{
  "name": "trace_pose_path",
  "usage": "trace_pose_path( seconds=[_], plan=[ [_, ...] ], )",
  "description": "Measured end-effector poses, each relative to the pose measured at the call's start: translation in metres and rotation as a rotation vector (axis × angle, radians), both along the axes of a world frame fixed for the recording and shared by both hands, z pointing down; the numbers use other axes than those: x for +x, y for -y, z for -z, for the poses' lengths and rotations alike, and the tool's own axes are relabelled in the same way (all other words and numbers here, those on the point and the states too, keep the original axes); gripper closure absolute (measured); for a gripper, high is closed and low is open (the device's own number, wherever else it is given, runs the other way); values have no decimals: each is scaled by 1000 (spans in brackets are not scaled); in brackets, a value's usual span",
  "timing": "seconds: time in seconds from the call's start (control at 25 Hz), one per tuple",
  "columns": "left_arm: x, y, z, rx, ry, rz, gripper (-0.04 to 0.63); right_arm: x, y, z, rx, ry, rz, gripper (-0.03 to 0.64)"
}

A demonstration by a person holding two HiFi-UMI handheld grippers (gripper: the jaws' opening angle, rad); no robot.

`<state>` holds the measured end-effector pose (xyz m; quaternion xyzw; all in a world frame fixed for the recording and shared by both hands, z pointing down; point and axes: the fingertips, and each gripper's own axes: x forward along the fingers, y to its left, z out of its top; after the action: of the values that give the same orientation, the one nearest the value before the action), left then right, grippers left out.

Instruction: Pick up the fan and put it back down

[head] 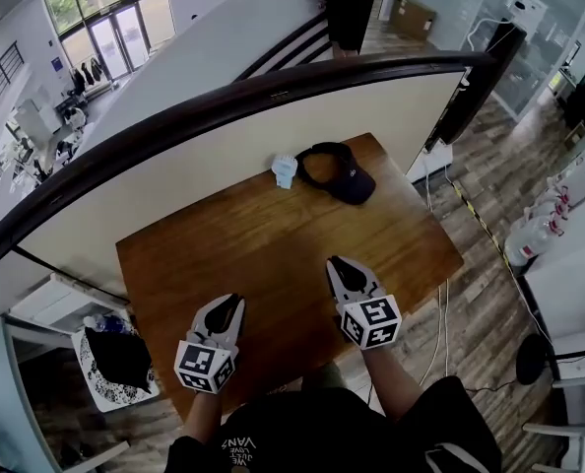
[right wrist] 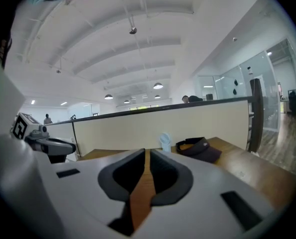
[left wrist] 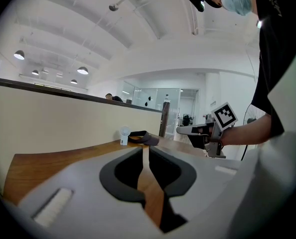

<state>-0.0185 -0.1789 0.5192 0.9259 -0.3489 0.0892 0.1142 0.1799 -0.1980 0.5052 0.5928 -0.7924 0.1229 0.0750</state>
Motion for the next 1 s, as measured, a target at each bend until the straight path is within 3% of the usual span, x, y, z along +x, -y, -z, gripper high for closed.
trace_pose_path(
  seconds=[0.4, 1.0],
  plan=[
    [-24, -41, 0, 9, -11, -59, 578, -25, -60, 2, 7, 9, -52, 593],
    [-29, -90, -11, -5, -2, -158, 583, -47, -133, -25, -76, 7, -117, 604]
  ],
)
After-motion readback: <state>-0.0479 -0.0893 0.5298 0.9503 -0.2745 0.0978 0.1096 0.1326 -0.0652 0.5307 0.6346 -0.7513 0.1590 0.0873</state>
